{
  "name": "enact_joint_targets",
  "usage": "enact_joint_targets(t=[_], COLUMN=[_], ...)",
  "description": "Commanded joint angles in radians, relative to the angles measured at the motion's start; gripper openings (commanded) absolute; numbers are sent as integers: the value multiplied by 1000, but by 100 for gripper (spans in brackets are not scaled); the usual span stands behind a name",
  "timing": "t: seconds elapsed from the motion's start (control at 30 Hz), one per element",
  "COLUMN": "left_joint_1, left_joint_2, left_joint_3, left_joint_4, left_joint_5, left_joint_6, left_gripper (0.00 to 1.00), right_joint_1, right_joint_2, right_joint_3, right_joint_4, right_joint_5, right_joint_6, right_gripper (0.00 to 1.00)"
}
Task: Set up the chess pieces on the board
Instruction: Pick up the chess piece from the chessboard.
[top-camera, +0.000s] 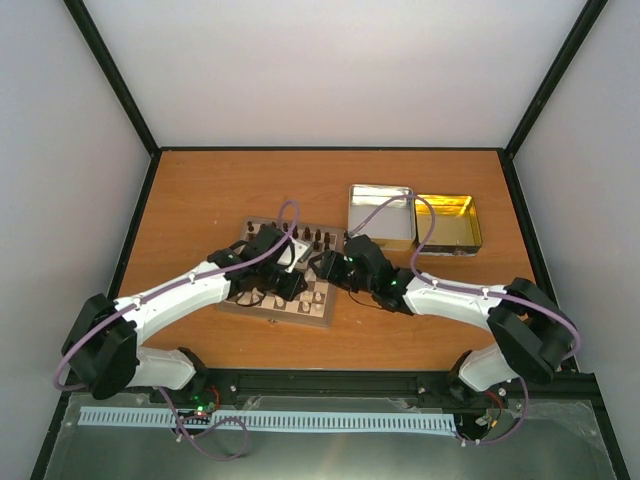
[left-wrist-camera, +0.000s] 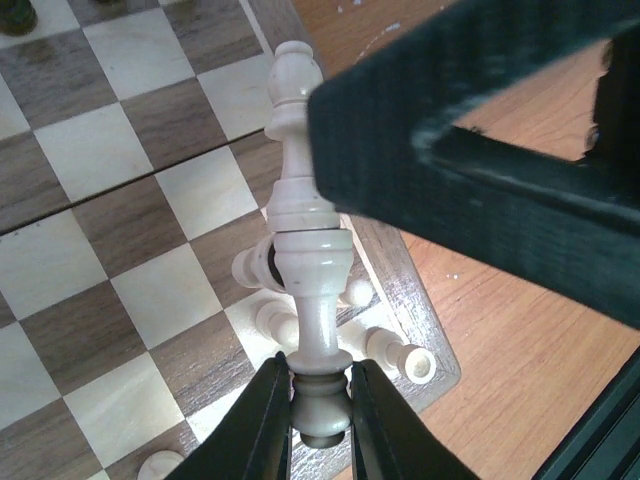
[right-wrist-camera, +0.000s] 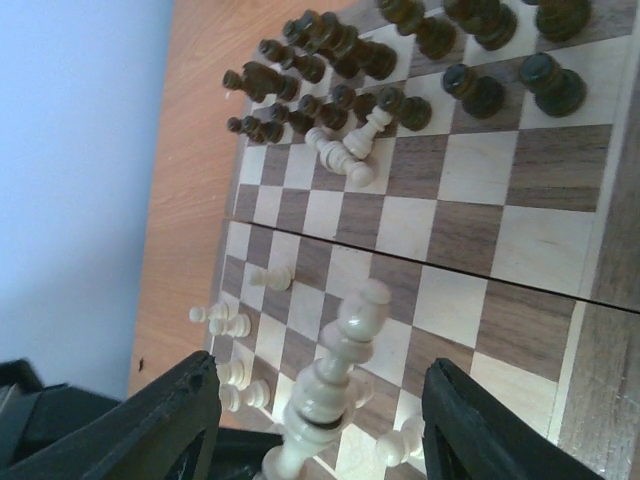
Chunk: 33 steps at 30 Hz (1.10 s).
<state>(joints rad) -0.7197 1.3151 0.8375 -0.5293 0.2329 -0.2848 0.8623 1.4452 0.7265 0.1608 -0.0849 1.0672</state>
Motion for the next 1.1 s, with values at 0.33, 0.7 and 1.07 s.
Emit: enact_joint_targets(t=[0.33,0.7,1.07], left_joint_1=[0,0,1], left_joint_2=[-23,-33,-22], left_joint_3=[8,4,14], left_joint_4=[74,101,59], left_joint_5=[46,-61,-122], left_joint_6=[29,-40,-66], left_gripper=[1,1,0], right_joint_1=[-17,-29,-29], right_joint_2=[94,158,121], right_joint_3=[70,64,78], right_joint_4=[-55,-24,-45], right_joint_5=[96,62,43], right_joint_6=[62,71,-28], right_gripper=[42,29,37])
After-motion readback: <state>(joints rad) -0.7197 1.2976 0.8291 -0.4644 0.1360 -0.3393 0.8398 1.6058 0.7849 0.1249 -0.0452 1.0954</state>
